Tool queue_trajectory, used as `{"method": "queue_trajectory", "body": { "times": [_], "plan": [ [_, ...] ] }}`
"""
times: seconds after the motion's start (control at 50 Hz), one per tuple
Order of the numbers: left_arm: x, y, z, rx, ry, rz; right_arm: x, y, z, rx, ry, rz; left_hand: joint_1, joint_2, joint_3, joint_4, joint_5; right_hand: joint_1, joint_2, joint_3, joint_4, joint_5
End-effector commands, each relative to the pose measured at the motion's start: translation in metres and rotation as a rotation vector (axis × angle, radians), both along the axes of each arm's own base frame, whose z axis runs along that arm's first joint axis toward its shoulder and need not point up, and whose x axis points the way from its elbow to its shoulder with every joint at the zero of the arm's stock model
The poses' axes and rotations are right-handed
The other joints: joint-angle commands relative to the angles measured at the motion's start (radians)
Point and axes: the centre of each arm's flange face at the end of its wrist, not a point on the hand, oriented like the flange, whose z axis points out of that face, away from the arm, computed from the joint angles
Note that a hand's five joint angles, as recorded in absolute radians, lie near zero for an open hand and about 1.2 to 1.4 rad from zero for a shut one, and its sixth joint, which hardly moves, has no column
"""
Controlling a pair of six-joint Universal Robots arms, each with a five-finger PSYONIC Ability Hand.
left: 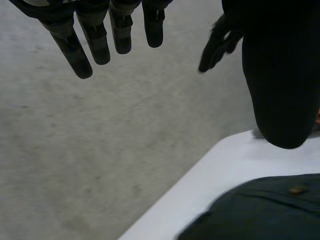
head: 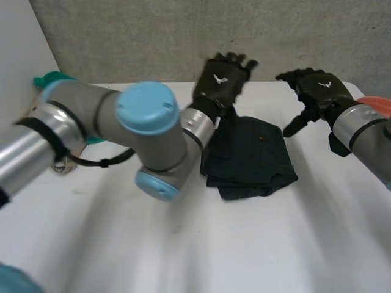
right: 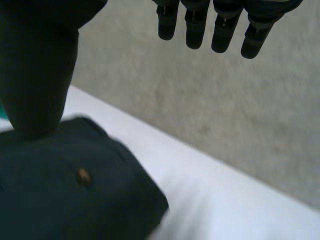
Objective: Fold the laundry.
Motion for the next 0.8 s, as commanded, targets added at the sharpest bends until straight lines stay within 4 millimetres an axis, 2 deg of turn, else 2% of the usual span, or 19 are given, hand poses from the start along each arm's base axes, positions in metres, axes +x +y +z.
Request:
{"method": "queue_trajectory", "body": {
  "times": [0.02, 0.12, 0.32, 0.44, 0.52, 0.56, 0.62, 0.64, 0.7, 0.72, 0.78, 0.8],
  "plan": [
    [-0.021, -0.001, -0.045, 0.063, -0.057, -0.026, 0.001, -0.030, -0.035, 0.145, 0.079, -0.029, -0.014, -0.035, -0.036, -0.029, -0.049, -0.048, -0.033, -0.032, -0.034, -0.049],
    [-0.020, -0.006, -0.070, 0.130, -0.119, 0.015, 0.007, -0.037, -0.058, 0.234, 0.083, 0.029, 0.013, -0.007, -0.009, -0.002, -0.022, -0.048, -0.033, -0.032, -0.034, -0.049],
    [0.006, -0.009, -0.096, 0.278, -0.272, 0.122, 0.012, -0.041, -0.108, 0.396, 0.139, 0.062, 0.054, 0.034, 0.033, 0.039, 0.019, -0.048, -0.033, -0.032, -0.034, -0.049],
    [0.012, -0.001, -0.104, 0.342, -0.345, 0.116, 0.014, -0.040, -0.111, 0.365, 0.224, 0.085, 0.043, 0.022, 0.021, 0.027, 0.008, -0.048, -0.033, -0.032, -0.034, -0.049],
    [0.009, 0.004, -0.096, 0.333, -0.338, 0.106, 0.012, -0.041, -0.095, 0.307, 0.268, 0.065, 0.019, -0.001, -0.003, 0.004, -0.016, -0.048, -0.033, -0.032, -0.034, -0.049],
    [0.009, 0.005, -0.081, 0.316, -0.315, 0.103, 0.011, -0.038, -0.071, 0.244, 0.285, 0.054, 0.013, -0.007, -0.008, -0.002, -0.022, -0.048, -0.033, -0.032, -0.034, -0.049],
    [0.009, 0.006, -0.051, 0.278, -0.270, 0.095, 0.008, -0.032, -0.051, 0.189, 0.301, 0.049, 0.007, -0.013, -0.014, -0.008, -0.028, -0.048, -0.033, -0.032, -0.034, -0.049],
    [0.010, 0.008, -0.031, 0.255, -0.240, 0.082, 0.006, -0.028, -0.043, 0.163, 0.315, 0.041, -0.001, -0.022, -0.023, -0.017, -0.036, -0.048, -0.033, -0.032, -0.034, -0.049],
    [0.012, 0.013, -0.006, 0.238, -0.199, 0.056, 0.006, -0.019, -0.037, 0.118, 0.322, 0.032, -0.004, -0.025, -0.026, -0.020, -0.039, -0.048, -0.033, -0.032, -0.034, -0.049],
    [0.015, 0.018, 0.011, 0.233, -0.166, 0.033, 0.009, -0.011, -0.036, 0.086, 0.328, 0.026, -0.004, -0.025, -0.026, -0.020, -0.039, -0.048, -0.033, -0.032, -0.034, -0.049],
    [0.020, 0.025, 0.037, 0.239, -0.108, -0.010, 0.012, 0.009, -0.035, 0.036, 0.332, 0.012, -0.004, -0.025, -0.026, -0.020, -0.039, -0.048, -0.033, -0.032, -0.034, -0.049],
    [0.025, 0.032, 0.052, 0.248, -0.076, -0.048, 0.014, 0.023, -0.038, 0.006, 0.339, 0.012, -0.004, -0.025, -0.026, -0.020, -0.039, -0.048, -0.033, -0.032, -0.034, -0.049]
  ]
}}
